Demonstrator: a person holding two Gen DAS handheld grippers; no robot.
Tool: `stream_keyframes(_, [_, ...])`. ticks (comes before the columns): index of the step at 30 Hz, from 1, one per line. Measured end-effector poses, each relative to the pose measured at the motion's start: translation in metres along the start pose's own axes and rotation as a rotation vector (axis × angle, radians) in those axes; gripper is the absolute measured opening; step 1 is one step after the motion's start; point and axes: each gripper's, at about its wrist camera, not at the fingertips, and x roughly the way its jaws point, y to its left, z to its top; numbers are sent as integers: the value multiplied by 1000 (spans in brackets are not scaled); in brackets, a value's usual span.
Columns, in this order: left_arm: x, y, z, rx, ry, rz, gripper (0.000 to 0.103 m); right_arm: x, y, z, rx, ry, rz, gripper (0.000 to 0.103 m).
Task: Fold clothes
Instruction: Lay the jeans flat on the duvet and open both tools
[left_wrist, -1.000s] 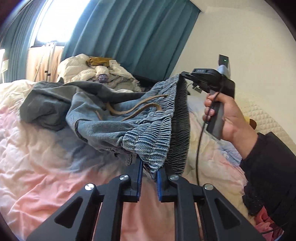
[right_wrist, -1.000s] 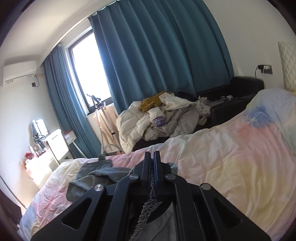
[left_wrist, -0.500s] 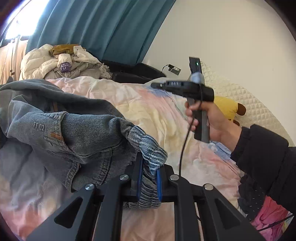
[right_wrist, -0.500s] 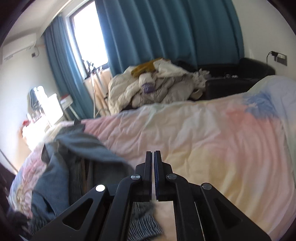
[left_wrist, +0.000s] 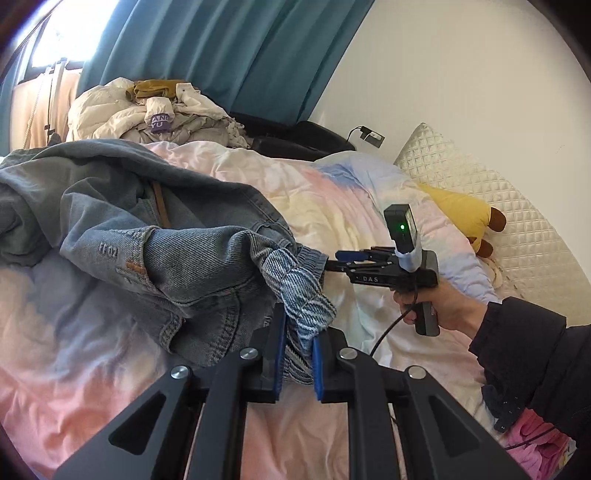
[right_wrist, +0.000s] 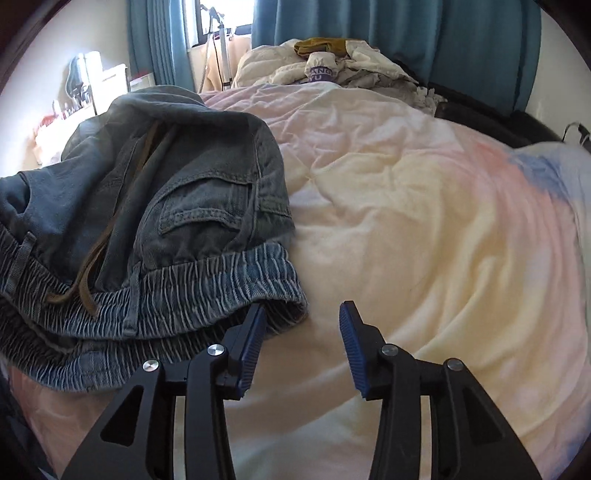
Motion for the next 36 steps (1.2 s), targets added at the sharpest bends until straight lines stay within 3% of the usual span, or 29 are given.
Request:
stream_keyframes(3, [-7, 4, -11, -18, 12, 30, 12, 11, 10, 11, -29, -7, -46, 37])
stream_keyframes(4, [-9, 5, -14, -25, 16, 35, 12, 17, 11, 14, -24, 19, -55, 16])
stream_keyframes(5, [-10, 6, -17, -32, 20, 40, 12, 18, 12, 18, -16, 31, -55, 10])
stream_keyframes(7, [-12, 5, -22, -32, 24, 44, 12, 11, 14, 25, -9, 9, -59, 8])
stream_keyframes(10, [-7, -6, -16, -22, 20, 24, 12, -26, 10, 48, 14, -115, -103, 7])
stream_keyframes(15, [10, -29, 13, 16, -38, -54, 12, -56, -1, 104, -28, -233, -266, 6])
stream_keyframes(21, [81, -45, 48, 62, -57, -135, 13, -26, -59, 150, -23, -206, -403, 7])
stream_keyframes(28, [178, -19, 40, 2, 18, -182, 13, 67, -106, 114, 29, -107, -395, 7])
stream_keyframes(31, [189, -23, 34, 67, 21, -167, 13, 84, -117, 95, 79, -124, -368, 8])
stream_keyframes(36, [183, -33, 34, 168, 29, -107, 18, 76, -120, 92, 112, -151, -335, 13])
